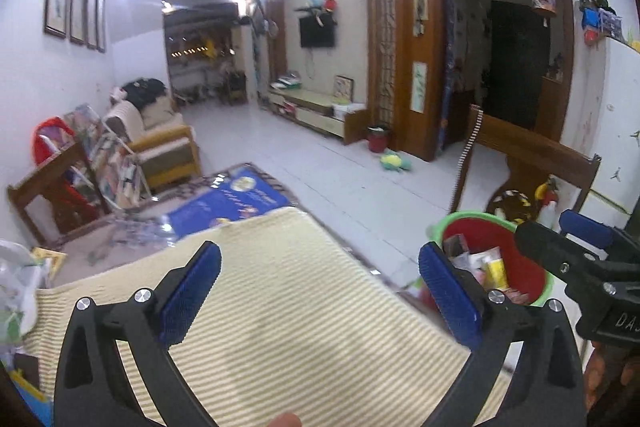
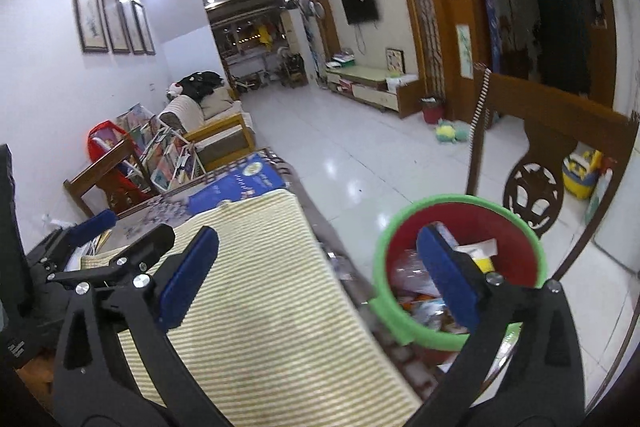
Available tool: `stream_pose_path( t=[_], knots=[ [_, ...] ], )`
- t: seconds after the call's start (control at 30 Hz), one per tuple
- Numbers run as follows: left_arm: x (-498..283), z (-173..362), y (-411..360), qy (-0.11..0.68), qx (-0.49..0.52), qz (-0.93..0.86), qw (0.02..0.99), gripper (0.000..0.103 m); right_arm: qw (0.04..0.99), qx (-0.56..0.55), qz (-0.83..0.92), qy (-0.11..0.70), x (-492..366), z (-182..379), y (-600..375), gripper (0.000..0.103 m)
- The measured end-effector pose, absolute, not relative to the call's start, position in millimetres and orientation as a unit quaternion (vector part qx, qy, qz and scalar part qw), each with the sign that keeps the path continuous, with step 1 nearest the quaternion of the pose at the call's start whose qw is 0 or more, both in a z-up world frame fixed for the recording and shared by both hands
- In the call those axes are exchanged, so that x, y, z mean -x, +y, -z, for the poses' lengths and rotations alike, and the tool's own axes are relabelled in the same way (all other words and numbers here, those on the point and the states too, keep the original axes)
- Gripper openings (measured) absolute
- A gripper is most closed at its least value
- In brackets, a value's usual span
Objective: Collect trash
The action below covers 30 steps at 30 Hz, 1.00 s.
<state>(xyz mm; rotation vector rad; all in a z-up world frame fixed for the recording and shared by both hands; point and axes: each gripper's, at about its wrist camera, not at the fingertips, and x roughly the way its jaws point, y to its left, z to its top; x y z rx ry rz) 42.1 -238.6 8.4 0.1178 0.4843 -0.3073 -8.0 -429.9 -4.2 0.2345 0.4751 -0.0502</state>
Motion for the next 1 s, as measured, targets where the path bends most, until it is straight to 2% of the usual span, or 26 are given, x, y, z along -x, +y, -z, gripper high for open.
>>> stream_pose_path(
  t=[0.27, 0.43, 0.77, 1.0],
  knots=[
    [-28, -16, -163, 0.233, -0.043, 0.124, 0.964, 0.095, 0.970, -0.076, 0.046, 0.224, 19, 3, -362, 0.098],
    [-18, -19, -135, 0.224, -0.032, 0.118, 0.967, 0.095, 0.974, -0.089, 0.040, 0.205, 31, 1, -343, 0.098],
    [0, -24, -118, 0.178, -0.011, 0.078, 0.981, 0.095, 0.981, -0.091, 0.038, 0.168, 39, -1, -326, 0.098],
    [8, -24, -113, 0.173, 0.004, 0.066, 0.983, 0.095, 0.971, -0.128, 0.068, 0.189, 38, 7, -328, 0.098]
  ],
)
